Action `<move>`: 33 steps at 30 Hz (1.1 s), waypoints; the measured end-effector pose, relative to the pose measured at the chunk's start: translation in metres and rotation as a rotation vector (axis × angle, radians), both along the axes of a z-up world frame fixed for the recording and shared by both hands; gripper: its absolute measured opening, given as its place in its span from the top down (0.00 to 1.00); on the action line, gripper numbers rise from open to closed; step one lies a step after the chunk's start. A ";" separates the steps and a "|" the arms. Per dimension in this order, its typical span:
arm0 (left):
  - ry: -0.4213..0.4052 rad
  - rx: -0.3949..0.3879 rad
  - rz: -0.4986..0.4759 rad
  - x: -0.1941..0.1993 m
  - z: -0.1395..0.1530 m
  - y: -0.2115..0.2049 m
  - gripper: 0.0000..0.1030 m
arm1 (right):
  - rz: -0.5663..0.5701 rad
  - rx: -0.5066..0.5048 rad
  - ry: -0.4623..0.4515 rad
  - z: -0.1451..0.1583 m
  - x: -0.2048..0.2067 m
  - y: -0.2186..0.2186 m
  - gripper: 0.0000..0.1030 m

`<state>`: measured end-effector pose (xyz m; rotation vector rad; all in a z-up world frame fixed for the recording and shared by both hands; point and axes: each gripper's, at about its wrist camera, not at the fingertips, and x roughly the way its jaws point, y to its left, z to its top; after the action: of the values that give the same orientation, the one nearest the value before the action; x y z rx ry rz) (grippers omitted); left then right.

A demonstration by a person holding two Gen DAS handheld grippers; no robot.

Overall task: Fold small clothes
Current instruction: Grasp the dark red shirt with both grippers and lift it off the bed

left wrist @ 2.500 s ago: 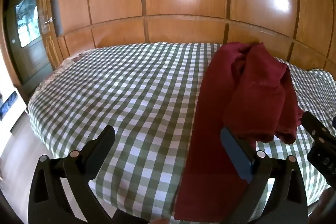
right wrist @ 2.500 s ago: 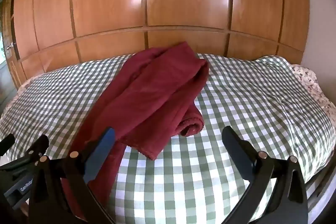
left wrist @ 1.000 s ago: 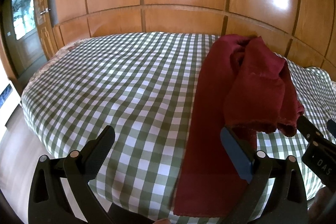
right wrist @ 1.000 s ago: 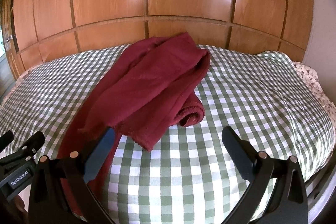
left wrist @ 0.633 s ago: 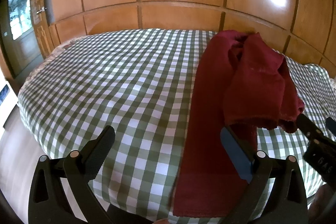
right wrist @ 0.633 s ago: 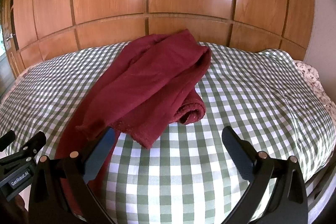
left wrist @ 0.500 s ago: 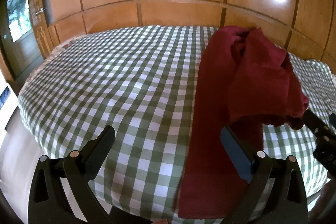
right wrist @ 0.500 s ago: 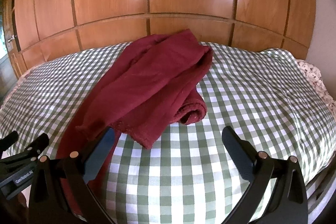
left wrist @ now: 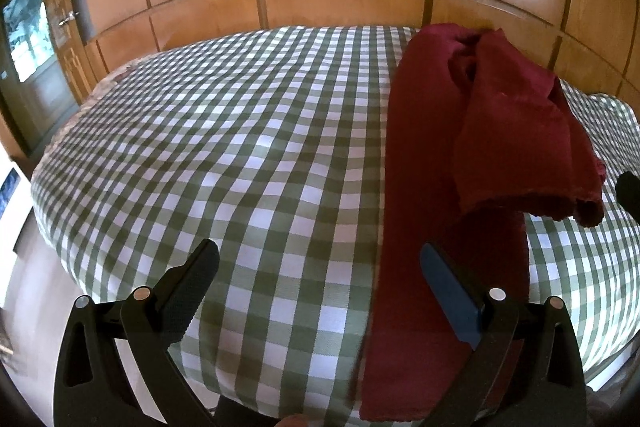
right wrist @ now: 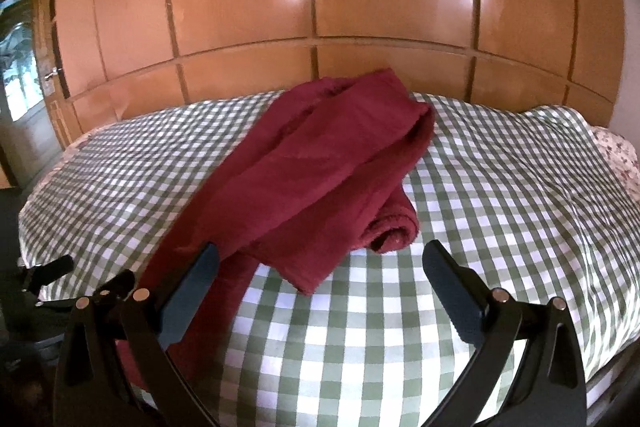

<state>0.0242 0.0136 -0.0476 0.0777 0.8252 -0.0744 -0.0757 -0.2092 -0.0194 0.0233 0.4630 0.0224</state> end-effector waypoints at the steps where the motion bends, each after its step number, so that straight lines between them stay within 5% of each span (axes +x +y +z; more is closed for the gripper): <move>1: 0.000 -0.002 -0.003 0.000 0.000 0.000 0.03 | 0.015 -0.006 -0.012 0.003 -0.001 0.002 0.02; 4: 0.006 -0.020 -0.018 0.001 -0.002 0.002 0.03 | 0.062 -0.080 -0.063 0.011 -0.004 0.013 0.14; 7: 0.012 -0.054 -0.024 0.002 -0.003 0.007 0.06 | 0.131 -0.084 -0.040 0.017 0.001 0.014 0.41; 9: 0.020 -0.084 -0.034 0.002 -0.002 0.011 0.20 | 0.168 -0.021 0.003 0.021 0.007 0.008 0.57; 14: 0.035 -0.149 -0.124 0.000 -0.004 0.010 0.30 | 0.198 0.099 0.059 0.026 0.027 -0.003 0.58; 17: 0.059 -0.170 -0.183 -0.002 -0.008 0.000 0.30 | 0.254 0.220 0.187 0.016 0.052 -0.002 0.56; 19: 0.082 -0.171 -0.221 -0.003 -0.012 -0.006 0.30 | 0.193 0.190 0.265 0.005 0.069 0.005 0.54; 22: 0.122 -0.172 -0.259 -0.003 -0.021 -0.015 0.30 | 0.165 0.328 0.317 -0.008 0.093 0.000 0.52; 24: 0.147 -0.158 -0.274 -0.002 -0.028 -0.021 0.46 | 0.124 0.358 0.337 -0.015 0.110 -0.001 0.64; 25: 0.150 -0.144 -0.274 -0.001 -0.030 -0.022 0.49 | 0.127 0.372 0.344 -0.015 0.114 -0.002 0.80; 27: 0.145 -0.156 -0.282 -0.001 -0.028 -0.020 0.86 | 0.140 0.369 0.318 -0.006 0.114 -0.001 0.92; 29: 0.149 -0.177 -0.277 0.002 -0.025 -0.015 0.95 | 0.137 0.294 0.218 0.018 0.103 -0.006 0.93; 33: 0.097 -0.205 -0.212 0.012 -0.006 0.010 0.96 | 0.004 0.096 0.046 0.058 0.078 -0.048 0.93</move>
<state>0.0363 0.0239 -0.0534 -0.0319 0.9004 -0.3639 0.0018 -0.2568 0.0385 0.1169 0.5073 0.0483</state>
